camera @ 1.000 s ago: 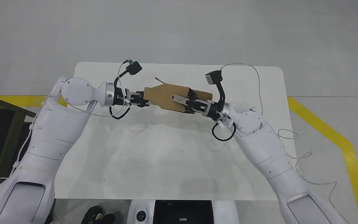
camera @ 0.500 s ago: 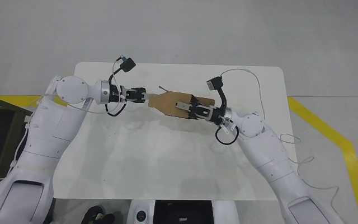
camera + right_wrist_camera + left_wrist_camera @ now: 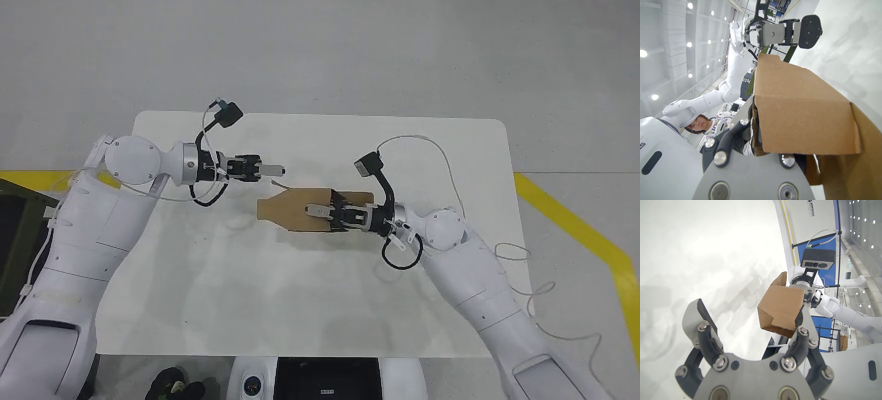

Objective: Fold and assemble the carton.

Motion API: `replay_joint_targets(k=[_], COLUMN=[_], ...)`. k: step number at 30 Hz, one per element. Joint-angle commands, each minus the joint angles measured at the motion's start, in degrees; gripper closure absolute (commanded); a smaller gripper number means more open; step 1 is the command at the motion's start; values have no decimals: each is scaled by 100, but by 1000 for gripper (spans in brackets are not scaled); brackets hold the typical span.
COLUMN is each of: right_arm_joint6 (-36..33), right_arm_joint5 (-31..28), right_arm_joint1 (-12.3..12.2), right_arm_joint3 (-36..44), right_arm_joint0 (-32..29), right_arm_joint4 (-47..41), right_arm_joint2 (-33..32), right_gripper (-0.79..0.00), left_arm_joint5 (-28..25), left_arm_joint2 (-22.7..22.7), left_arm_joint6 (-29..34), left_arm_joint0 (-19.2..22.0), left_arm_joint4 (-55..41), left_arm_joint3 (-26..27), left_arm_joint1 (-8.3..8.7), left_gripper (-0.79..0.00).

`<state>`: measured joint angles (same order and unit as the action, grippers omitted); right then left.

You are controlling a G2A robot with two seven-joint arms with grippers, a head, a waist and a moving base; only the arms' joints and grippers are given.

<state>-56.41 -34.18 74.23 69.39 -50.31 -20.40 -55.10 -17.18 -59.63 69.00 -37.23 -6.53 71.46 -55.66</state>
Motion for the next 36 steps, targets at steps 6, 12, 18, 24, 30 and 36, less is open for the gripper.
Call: replay_joint_targets(k=[6,12,18,24,30,36], right_arm_joint6=[198,329,359,424,432,448], right_arm_joint5=[-91,-146,-167,-217,-249,-268], right_arm_joint1=[-15,-24,-15,13,31,41], right_arm_joint3=[-29,76,141,157,117,89], right_arm_joint0=[20,-7,7,69,113,123], right_arm_joint4=[82,80,91,115,119,104], right_arm_joint2=[-115,-187,-168,-105,-60,-49], right_gripper=[0,0,0,0,0,0], left_arm_joint5=[-12,-12,14,31,33,46], left_arm_joint2=[-36,-34,-20,-32,-50,-45], left_arm_joint6=[54,151,197,219,213,203], left_arm_joint0=[-37,-103,-183,-214,-230,-225], left_arm_joint4=[-10,-43,-48,-55,-80,-125], left_arm_joint3=[46,186,330,419,420,410], left_arm_joint1=[19,33,45,56,64,63], left_gripper=[-785,-785,-785,-785,-785,-785])
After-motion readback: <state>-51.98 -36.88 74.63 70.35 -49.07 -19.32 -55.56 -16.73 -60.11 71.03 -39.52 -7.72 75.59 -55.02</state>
